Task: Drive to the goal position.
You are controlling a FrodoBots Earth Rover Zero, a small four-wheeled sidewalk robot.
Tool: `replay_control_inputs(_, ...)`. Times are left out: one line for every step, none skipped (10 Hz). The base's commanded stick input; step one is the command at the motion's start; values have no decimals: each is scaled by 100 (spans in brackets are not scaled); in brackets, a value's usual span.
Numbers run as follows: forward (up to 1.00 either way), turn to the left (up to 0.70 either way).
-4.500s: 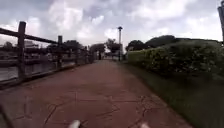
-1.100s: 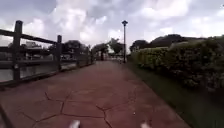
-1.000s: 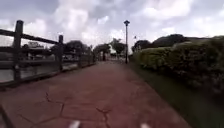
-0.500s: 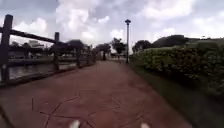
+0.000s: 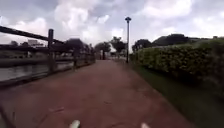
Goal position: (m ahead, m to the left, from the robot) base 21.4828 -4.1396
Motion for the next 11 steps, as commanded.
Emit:
replay_control_inputs(70,0)
replay_control_inputs(70,0)
replay_control_inputs(70,0)
replay_control_inputs(70,0)
replay_control_inputs(70,0)
replay_control_inputs(70,0)
replay_control_inputs(70,0)
replay_control_inputs(70,0)
replay_control_inputs(70,0)
replay_control_inputs(70,0)
replay_control_inputs(70,0)
